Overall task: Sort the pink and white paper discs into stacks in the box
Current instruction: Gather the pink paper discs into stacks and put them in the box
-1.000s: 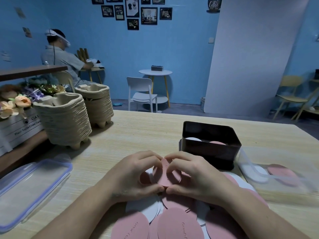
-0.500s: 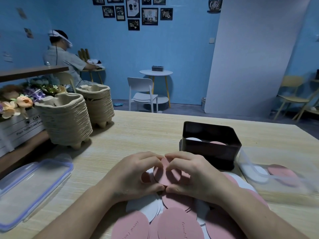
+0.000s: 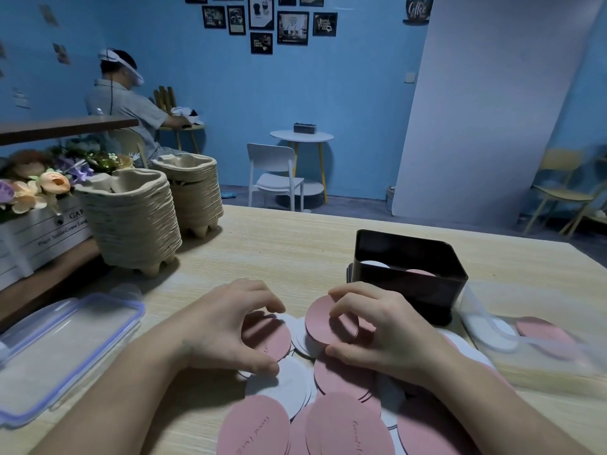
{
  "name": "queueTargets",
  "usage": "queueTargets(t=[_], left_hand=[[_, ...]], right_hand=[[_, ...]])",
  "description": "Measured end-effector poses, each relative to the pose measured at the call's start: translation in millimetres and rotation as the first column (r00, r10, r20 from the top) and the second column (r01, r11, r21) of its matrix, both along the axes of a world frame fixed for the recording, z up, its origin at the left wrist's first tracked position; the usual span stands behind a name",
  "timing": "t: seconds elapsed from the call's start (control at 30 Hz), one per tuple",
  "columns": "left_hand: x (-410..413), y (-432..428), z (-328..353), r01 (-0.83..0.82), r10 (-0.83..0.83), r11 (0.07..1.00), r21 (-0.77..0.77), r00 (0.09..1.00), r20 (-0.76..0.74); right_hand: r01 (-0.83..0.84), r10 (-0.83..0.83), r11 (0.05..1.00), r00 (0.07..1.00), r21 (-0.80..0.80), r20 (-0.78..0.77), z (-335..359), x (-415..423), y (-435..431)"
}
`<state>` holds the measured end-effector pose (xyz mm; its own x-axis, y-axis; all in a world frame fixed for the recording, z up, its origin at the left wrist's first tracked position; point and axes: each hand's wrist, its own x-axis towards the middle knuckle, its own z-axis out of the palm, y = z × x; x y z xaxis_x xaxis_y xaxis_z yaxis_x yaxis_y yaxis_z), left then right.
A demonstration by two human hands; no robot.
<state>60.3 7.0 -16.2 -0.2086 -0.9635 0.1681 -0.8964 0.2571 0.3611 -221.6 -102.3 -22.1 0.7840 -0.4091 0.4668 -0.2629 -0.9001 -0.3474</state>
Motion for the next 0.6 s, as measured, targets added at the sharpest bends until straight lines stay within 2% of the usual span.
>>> queueTargets(t=[0.17,0.33,0.43,0.6], left_hand=[[4,0,1,-0.021,0.022,0.999,0.034,1.000,-0.019],[-4,0,4,-0.024,0.025,1.000,0.006,0.988,-0.153],[-11,-3,2,-0.005,-0.012,0.996,-0.086,0.981,-0.193],[-25,-8,-2,0.027,-0.064,0.976,-0.218,0.984,-0.168]], right_hand=[[-0.001,0.001,1.000,1.000,0.018,-0.015,-1,-1,-1],[0.005,-0.003,0.999,0.999,0.039,-0.054,-2,-2,1],[0.001,0.002,0.999,0.998,0.050,-0.067,-2,-1,1],[-0.027,0.029,0.999,0.999,0.037,-0.040,-2,2,3]])
